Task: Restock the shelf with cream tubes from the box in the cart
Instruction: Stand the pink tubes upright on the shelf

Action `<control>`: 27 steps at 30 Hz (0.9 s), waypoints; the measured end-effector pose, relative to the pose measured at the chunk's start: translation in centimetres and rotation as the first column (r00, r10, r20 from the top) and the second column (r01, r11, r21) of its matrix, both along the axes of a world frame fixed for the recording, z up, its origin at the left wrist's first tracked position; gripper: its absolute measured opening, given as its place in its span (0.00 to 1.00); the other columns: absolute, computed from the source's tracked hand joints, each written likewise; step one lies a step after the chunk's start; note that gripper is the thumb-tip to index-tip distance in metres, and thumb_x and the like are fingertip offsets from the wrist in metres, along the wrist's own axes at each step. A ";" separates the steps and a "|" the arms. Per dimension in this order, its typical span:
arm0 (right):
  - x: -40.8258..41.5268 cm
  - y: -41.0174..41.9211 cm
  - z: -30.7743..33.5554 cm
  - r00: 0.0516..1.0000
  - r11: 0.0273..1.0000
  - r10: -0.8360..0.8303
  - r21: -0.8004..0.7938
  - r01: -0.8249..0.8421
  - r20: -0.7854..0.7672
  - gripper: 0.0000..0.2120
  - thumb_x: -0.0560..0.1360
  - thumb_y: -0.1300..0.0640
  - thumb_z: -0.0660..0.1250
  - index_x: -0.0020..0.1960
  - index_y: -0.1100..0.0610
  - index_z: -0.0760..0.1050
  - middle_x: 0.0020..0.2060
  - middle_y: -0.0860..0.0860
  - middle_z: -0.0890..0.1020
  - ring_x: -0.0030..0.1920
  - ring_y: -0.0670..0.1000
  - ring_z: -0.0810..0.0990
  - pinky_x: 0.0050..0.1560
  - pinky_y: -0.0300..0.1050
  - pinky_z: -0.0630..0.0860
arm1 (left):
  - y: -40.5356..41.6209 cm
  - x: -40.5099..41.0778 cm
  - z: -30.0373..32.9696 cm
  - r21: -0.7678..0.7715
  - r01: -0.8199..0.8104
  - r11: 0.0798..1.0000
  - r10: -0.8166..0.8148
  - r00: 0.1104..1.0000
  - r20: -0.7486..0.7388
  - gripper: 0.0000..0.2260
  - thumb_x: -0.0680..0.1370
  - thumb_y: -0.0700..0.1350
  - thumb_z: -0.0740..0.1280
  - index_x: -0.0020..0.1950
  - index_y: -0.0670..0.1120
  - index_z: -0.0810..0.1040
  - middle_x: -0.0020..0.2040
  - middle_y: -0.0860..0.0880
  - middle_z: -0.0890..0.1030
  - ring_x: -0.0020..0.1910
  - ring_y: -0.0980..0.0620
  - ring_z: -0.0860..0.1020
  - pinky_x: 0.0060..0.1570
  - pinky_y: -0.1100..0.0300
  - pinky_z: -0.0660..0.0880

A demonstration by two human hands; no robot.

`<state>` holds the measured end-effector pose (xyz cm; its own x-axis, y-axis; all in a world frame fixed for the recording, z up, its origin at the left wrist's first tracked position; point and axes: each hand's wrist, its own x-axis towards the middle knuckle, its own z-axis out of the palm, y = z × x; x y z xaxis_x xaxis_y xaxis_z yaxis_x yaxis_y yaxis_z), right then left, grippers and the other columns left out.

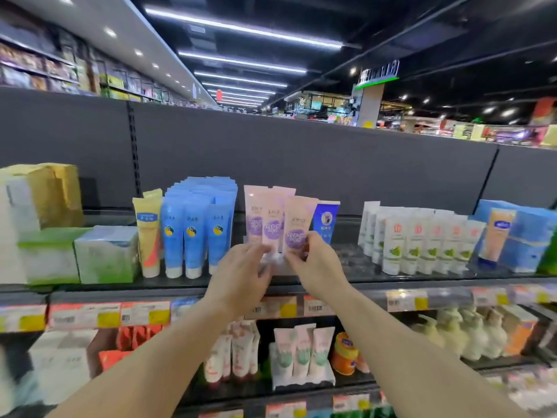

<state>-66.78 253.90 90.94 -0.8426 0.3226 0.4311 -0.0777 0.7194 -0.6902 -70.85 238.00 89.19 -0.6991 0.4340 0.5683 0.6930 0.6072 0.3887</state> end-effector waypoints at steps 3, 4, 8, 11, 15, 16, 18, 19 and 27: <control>-1.1 0.0 0.3 1.000 1.000 0.014 -0.022 -0.014 -0.021 0.10 0.76 0.55 0.68 0.53 0.53 0.68 0.45 0.45 0.78 0.45 0.49 0.78 0.44 0.42 0.76 | 0.0 -0.9 0.5 -0.080 0.009 0.997 -0.008 1.000 0.014 0.18 0.80 0.50 0.62 0.69 0.51 0.71 0.65 0.53 0.76 0.65 0.52 0.71 0.63 0.56 0.68; -1.4 0.1 0.3 1.000 1.000 0.018 -0.020 -0.018 -0.018 0.10 0.76 0.55 0.68 0.53 0.53 0.67 0.47 0.45 0.78 0.45 0.48 0.78 0.42 0.39 0.75 | 0.1 -1.1 0.5 -0.112 0.010 0.994 -0.006 0.999 0.039 0.17 0.80 0.51 0.62 0.69 0.52 0.71 0.65 0.53 0.76 0.65 0.52 0.71 0.62 0.56 0.69; -2.3 0.1 0.3 1.000 1.000 0.022 -0.022 -0.021 0.015 0.11 0.77 0.52 0.67 0.55 0.53 0.68 0.52 0.46 0.79 0.48 0.46 0.79 0.47 0.45 0.80 | 0.2 -1.6 0.0 -0.188 0.013 0.982 0.003 0.996 0.087 0.15 0.80 0.53 0.60 0.65 0.52 0.75 0.60 0.54 0.78 0.60 0.52 0.74 0.53 0.59 0.71; -2.5 0.2 0.4 0.999 0.999 0.029 -0.036 -0.028 0.024 0.12 0.77 0.51 0.67 0.56 0.53 0.68 0.52 0.46 0.79 0.48 0.46 0.79 0.47 0.43 0.81 | 0.6 -1.6 0.2 -0.164 -0.007 0.986 0.018 0.998 0.066 0.16 0.80 0.53 0.60 0.67 0.51 0.73 0.63 0.53 0.77 0.61 0.52 0.74 0.56 0.57 0.72; -2.7 0.5 0.4 1.000 1.000 0.011 -0.028 -0.010 0.024 0.12 0.77 0.51 0.67 0.56 0.53 0.67 0.53 0.46 0.79 0.48 0.46 0.79 0.42 0.37 0.77 | 1.3 -1.6 0.3 -0.157 0.006 0.988 0.004 0.998 0.064 0.14 0.80 0.52 0.60 0.64 0.51 0.75 0.60 0.53 0.78 0.58 0.53 0.75 0.55 0.56 0.74; -2.8 0.6 0.4 1.000 1.000 0.005 -0.023 -0.005 0.024 0.13 0.77 0.50 0.67 0.56 0.53 0.67 0.53 0.47 0.79 0.49 0.46 0.79 0.42 0.37 0.77 | 1.4 -1.6 0.2 -0.181 0.009 0.983 0.002 0.998 0.059 0.13 0.80 0.51 0.60 0.63 0.51 0.76 0.58 0.53 0.79 0.57 0.53 0.75 0.53 0.57 0.75; -3.0 0.8 0.4 1.000 1.000 0.003 -0.022 -0.003 0.026 0.13 0.77 0.49 0.67 0.56 0.53 0.67 0.53 0.47 0.79 0.51 0.46 0.78 0.44 0.39 0.78 | 1.4 -1.6 -0.2 -0.234 0.003 0.972 0.002 1.000 0.021 0.12 0.80 0.52 0.61 0.60 0.51 0.77 0.56 0.53 0.79 0.57 0.52 0.75 0.51 0.57 0.75; -3.0 0.8 0.4 1.000 1.000 0.003 -0.023 -0.002 0.027 0.13 0.77 0.49 0.67 0.56 0.53 0.67 0.54 0.47 0.78 0.51 0.47 0.78 0.45 0.40 0.79 | 1.4 -1.6 -0.4 -0.252 0.003 0.968 -0.003 1.000 -0.001 0.13 0.80 0.52 0.60 0.60 0.51 0.78 0.57 0.54 0.79 0.57 0.52 0.74 0.52 0.57 0.74; -3.5 0.4 0.2 0.998 0.998 -0.058 -0.001 0.058 -0.001 0.15 0.77 0.52 0.68 0.59 0.54 0.66 0.57 0.49 0.78 0.51 0.47 0.77 0.47 0.42 0.79 | 0.5 -1.4 -0.4 -0.275 0.035 0.961 -0.042 0.999 -0.020 0.17 0.81 0.53 0.60 0.69 0.53 0.74 0.64 0.55 0.76 0.64 0.53 0.70 0.60 0.57 0.71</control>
